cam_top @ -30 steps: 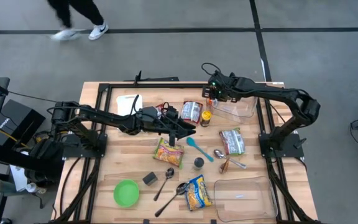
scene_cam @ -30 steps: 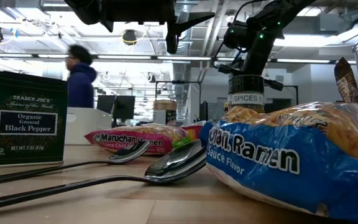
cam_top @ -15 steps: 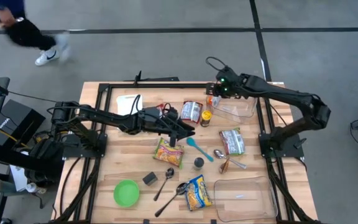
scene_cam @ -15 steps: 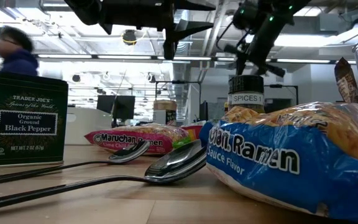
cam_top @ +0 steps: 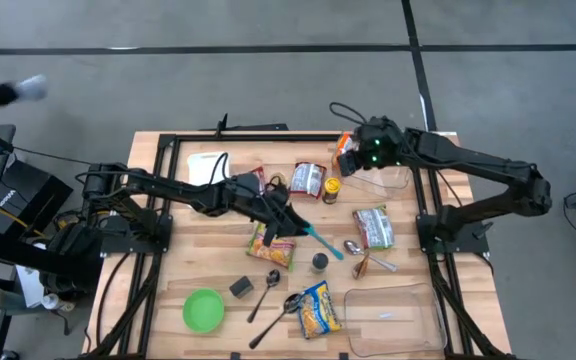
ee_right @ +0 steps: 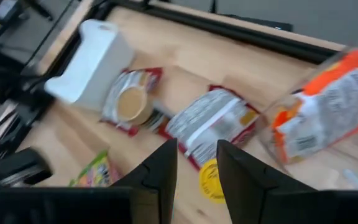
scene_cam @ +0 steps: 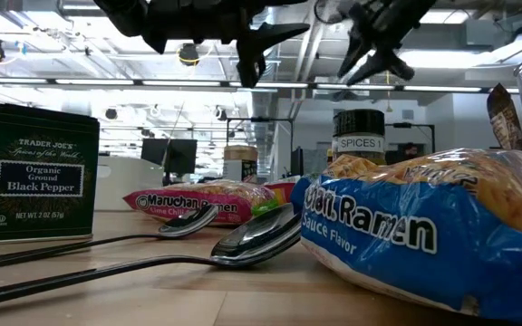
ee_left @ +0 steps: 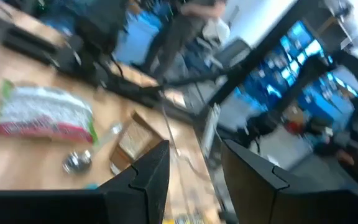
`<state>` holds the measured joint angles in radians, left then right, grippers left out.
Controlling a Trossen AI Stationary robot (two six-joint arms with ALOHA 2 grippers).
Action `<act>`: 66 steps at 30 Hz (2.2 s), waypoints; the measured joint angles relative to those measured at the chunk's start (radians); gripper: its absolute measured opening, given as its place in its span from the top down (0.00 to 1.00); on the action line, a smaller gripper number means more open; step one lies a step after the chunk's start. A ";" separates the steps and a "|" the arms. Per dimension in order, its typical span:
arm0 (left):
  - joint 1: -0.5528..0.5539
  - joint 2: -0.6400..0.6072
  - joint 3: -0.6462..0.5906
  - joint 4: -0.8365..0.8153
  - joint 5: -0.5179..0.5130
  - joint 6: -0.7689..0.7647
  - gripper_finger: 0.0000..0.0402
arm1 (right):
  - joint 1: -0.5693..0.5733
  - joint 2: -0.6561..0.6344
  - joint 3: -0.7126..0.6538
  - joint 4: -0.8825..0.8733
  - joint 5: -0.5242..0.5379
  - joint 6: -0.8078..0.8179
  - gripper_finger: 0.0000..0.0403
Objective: Pick & Place Food Item
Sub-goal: Put the left green noodle pack into the top transparent bin
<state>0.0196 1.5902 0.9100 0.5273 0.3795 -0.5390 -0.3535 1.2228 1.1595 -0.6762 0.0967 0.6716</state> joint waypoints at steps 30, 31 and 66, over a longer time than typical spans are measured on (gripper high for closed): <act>-0.053 0.000 0.000 -1.002 0.044 -0.077 0.65 | 0.177 -0.007 0.000 -0.029 0.008 -0.013 0.73; -0.053 0.000 0.000 -1.017 0.042 -0.079 0.65 | 0.177 -0.007 0.000 -0.029 0.008 -0.015 0.73; -0.146 -0.357 -0.009 -1.175 -0.473 -0.239 0.65 | 0.191 -0.007 -0.004 -0.028 0.008 -0.052 0.73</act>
<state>-0.1265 1.2330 0.9008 -0.6477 -0.0932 -0.7782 -0.1627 1.2160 1.1557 -0.7039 0.1051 0.6201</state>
